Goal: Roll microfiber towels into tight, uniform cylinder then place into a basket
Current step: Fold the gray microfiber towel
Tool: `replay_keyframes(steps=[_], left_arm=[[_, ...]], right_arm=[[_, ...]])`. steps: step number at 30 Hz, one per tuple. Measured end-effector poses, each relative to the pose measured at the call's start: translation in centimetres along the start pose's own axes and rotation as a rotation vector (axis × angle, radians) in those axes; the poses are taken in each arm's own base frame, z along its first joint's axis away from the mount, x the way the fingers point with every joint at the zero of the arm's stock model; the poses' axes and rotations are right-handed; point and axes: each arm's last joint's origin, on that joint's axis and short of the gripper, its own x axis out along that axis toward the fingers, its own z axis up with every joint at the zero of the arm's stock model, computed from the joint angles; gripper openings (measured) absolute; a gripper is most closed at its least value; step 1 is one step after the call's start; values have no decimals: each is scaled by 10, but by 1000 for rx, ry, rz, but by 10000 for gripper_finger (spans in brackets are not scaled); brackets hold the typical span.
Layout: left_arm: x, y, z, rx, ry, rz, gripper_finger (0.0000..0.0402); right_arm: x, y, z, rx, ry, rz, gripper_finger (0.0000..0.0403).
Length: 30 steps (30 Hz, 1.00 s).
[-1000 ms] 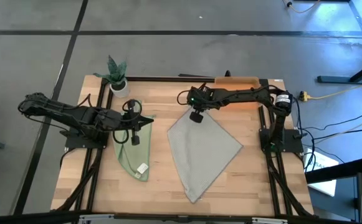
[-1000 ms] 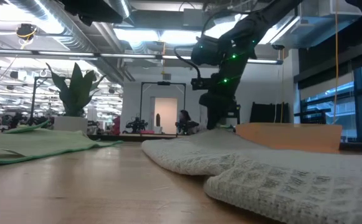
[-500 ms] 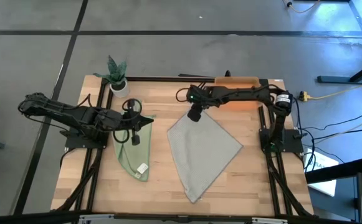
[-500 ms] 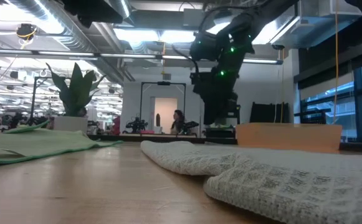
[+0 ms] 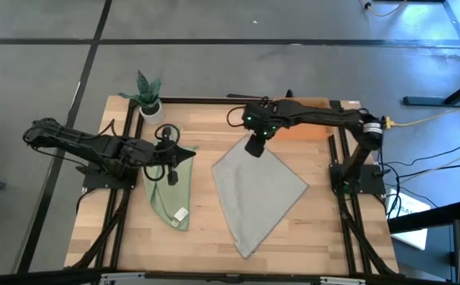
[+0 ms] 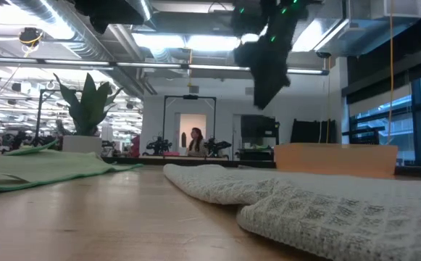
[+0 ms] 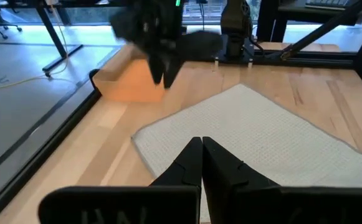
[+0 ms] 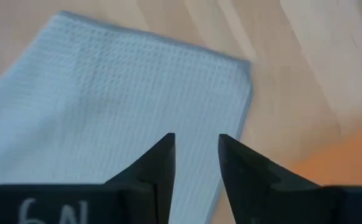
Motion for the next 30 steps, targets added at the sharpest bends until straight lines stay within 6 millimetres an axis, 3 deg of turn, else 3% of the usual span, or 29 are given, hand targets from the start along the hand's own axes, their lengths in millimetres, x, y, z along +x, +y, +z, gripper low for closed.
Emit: replay_keyframes(steps=[6, 13, 21, 30], left_arm=[[3, 6, 5, -24, -45, 50, 0], [22, 26, 19, -77, -29, 72, 0], [70, 53, 40, -98, 143, 8, 0], [137, 76, 57, 105, 274, -192, 0]], right_arm=[[-43, 3, -23, 36, -82, 5, 119], [-66, -7, -86, 201, -118, 5, 119], [-68, -3, -140, 340, -194, 111, 119], [-62, 14, -165, 303, -178, 185, 119]])
